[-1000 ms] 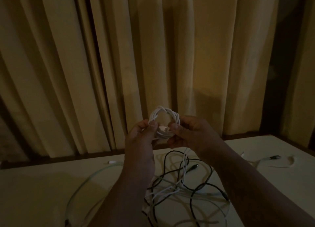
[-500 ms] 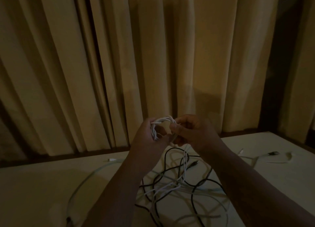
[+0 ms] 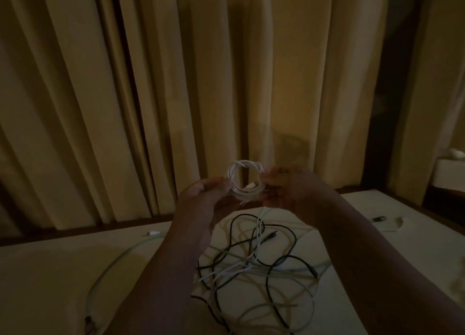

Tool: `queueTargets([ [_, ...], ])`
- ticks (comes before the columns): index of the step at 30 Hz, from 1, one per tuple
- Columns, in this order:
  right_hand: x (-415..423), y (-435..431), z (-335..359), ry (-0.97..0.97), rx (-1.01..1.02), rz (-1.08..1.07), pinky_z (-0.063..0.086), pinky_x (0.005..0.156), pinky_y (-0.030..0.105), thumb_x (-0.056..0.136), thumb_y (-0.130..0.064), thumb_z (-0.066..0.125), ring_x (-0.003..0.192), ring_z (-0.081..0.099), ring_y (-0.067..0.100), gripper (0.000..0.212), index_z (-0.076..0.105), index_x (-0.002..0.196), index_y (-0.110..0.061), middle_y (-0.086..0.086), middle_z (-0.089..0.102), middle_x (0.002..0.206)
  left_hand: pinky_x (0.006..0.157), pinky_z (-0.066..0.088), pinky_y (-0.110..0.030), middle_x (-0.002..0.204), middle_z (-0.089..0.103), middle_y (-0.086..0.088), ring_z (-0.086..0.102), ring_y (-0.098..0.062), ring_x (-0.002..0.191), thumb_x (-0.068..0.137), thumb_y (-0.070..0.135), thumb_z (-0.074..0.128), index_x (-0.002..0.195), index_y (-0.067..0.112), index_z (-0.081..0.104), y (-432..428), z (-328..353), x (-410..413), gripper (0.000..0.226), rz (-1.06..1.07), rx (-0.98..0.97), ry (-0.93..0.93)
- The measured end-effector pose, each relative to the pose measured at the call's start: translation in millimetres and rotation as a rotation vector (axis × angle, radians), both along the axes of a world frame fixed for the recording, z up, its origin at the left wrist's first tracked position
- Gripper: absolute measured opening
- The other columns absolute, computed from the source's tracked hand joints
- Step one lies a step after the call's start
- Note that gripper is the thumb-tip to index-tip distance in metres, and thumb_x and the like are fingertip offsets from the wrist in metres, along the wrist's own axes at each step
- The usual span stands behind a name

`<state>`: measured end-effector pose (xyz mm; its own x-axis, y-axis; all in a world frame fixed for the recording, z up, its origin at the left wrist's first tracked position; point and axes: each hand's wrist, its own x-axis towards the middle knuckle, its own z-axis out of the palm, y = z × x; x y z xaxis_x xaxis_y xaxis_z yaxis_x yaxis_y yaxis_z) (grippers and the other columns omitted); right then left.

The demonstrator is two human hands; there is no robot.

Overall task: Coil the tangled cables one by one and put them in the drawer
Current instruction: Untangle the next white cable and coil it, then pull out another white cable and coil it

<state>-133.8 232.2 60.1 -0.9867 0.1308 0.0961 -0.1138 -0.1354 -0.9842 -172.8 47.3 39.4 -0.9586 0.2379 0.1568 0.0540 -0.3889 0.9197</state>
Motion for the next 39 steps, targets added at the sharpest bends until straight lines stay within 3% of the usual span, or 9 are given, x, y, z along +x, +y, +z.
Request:
queueTargets([
  [6,36,15,-19,0.021,-0.039,-0.091,0.055,0.066,0.030,0.095,-0.012,0.066,0.077,0.066,0.021,0.021,0.068,0.109,0.002,0.011,0.070,0.085,0.067,0.060,-0.028,0.093,0.077,-0.014,0.076,-0.025,0.086,0.089,0.011,0.069,0.099,0.001,0.070,23,-6,19,0.014,0.008,-0.014,0.025],
  [10,79,28,-46,0.000,-0.045,-0.244,0.055,0.066,0.029,0.096,-0.015,0.065,0.076,0.068,0.020,0.015,0.070,0.101,-0.002,0.011,0.072,0.084,0.077,0.061,-0.039,0.089,0.078,-0.013,0.075,-0.027,0.085,0.089,0.015,0.072,0.100,0.004,0.070,48,-23,39,0.016,-0.041,-0.119,-0.021],
  [13,121,46,-66,-0.061,-0.025,-0.369,0.057,0.068,0.031,0.097,-0.019,0.065,0.077,0.072,0.022,0.018,0.069,0.104,-0.004,0.013,0.075,0.086,0.073,0.060,-0.039,0.085,0.076,-0.017,0.075,-0.029,0.079,0.085,0.015,0.077,0.096,0.002,0.070,72,-42,64,0.018,-0.130,-0.217,-0.026],
  [21,225,111,-99,-0.336,0.249,-0.607,0.062,0.063,0.031,0.095,-0.017,0.067,0.072,0.075,0.023,0.014,0.069,0.099,-0.004,0.015,0.075,0.081,0.072,0.063,-0.046,0.074,0.076,-0.014,0.075,-0.030,0.072,0.084,0.015,0.080,0.085,0.003,0.074,150,-99,141,0.013,-0.346,-0.525,0.068],
  [25,240,133,-105,-0.429,0.319,-0.602,0.063,0.064,0.030,0.095,-0.021,0.068,0.083,0.075,0.026,0.014,0.070,0.102,-0.009,0.016,0.074,0.092,0.074,0.063,-0.044,0.069,0.075,0.003,0.074,-0.015,0.070,0.079,0.032,0.083,0.076,0.018,0.076,187,-116,150,0.016,-0.251,-0.725,0.259],
  [29,231,131,-114,-0.440,0.390,-0.506,0.061,0.066,0.027,0.094,-0.013,0.068,0.081,0.073,0.019,0.042,0.058,0.134,-0.013,0.006,0.069,0.100,0.070,0.060,-0.033,0.066,0.071,0.009,0.068,-0.006,0.067,0.083,0.035,0.078,0.074,0.024,0.073,191,-116,145,0.015,-0.105,-0.832,0.460],
  [31,220,126,-119,-0.440,0.478,-0.544,0.060,0.067,0.026,0.095,-0.009,0.063,0.086,0.071,0.019,0.046,0.054,0.139,-0.015,0.001,0.066,0.103,0.066,0.054,-0.023,0.073,0.070,0.011,0.065,-0.002,0.071,0.086,0.033,0.075,0.082,0.022,0.075,192,-118,138,0.012,-0.028,-0.871,0.533],
  [34,198,126,-128,-0.417,0.681,-0.687,0.060,0.082,0.037,0.096,-0.013,0.059,0.095,0.068,0.019,0.036,0.060,0.133,-0.012,0.004,0.067,0.112,0.071,0.052,-0.023,0.086,0.073,0.008,0.065,-0.007,0.080,0.089,0.031,0.072,0.092,0.020,0.077,200,-119,122,0.013,0.024,-0.915,0.586],
  [39,172,124,-132,-0.416,0.816,-0.832,0.048,0.075,0.026,0.097,-0.015,0.056,0.096,0.061,0.019,0.025,0.065,0.121,-0.011,0.008,0.067,0.116,0.076,0.047,-0.024,0.099,0.075,0.002,0.063,-0.011,0.087,0.091,0.027,0.069,0.101,0.019,0.077,224,-125,100,0.015,0.040,-0.982,0.567],
])
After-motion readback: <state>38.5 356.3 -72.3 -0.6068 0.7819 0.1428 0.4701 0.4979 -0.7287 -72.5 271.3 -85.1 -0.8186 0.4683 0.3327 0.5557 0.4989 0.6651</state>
